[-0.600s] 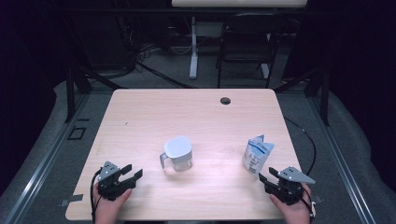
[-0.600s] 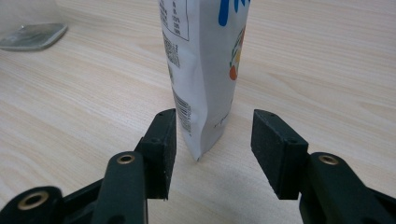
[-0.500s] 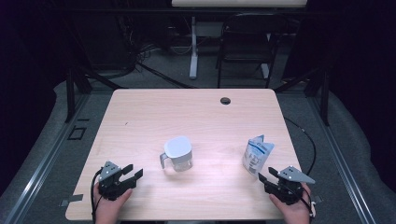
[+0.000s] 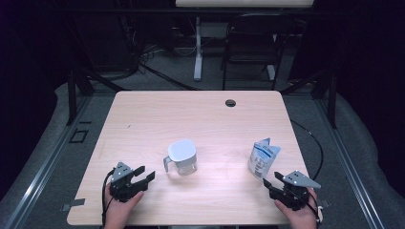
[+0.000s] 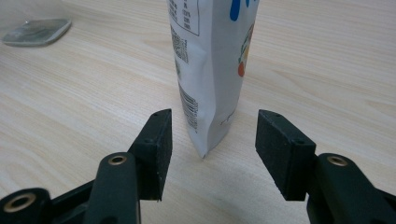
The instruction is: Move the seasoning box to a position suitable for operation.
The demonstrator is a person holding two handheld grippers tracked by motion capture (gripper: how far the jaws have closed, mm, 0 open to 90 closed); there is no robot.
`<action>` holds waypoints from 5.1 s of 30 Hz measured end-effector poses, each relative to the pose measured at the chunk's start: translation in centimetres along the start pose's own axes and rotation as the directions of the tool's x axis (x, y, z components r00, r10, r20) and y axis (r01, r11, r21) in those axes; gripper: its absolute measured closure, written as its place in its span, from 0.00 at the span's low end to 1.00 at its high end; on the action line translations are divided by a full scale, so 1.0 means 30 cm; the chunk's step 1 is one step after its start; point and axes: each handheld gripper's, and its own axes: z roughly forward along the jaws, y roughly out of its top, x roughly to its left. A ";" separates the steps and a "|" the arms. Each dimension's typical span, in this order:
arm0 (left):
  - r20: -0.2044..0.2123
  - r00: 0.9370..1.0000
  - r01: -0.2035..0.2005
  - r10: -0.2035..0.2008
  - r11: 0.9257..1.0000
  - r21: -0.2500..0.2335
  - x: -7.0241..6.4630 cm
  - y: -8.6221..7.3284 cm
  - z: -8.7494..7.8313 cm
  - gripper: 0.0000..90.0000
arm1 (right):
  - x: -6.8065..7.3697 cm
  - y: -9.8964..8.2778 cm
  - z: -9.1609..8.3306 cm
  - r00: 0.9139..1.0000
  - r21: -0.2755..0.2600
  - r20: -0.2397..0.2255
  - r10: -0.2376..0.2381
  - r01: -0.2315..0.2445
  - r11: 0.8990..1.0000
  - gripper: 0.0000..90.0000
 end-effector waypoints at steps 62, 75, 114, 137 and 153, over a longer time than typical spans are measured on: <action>-0.114 0.992 -0.056 0.058 0.998 0.025 -0.065 0.142 0.184 0.81 | -0.004 -0.015 0.010 1.000 -0.001 0.010 0.012 -0.012 1.000 0.48; -0.109 0.992 -0.059 0.062 0.998 0.035 -0.080 0.138 0.175 0.81 | -0.004 -0.010 -0.003 1.000 -0.008 0.010 0.012 -0.012 1.000 0.48; 0.053 0.976 -0.214 0.211 0.974 0.070 -0.255 0.092 0.120 0.79 | 0.234 0.015 0.031 0.974 -0.001 -0.182 -0.137 0.139 0.990 0.51; 0.135 0.972 -0.199 0.190 0.979 0.053 -0.239 0.089 0.112 0.77 | 0.236 0.006 0.076 0.964 0.034 -0.222 -0.147 0.158 0.987 0.55; 0.231 0.960 -0.177 0.159 0.983 0.058 -0.209 0.133 0.019 0.69 | 0.251 0.059 0.045 0.954 -0.014 -0.233 -0.189 0.191 0.981 0.74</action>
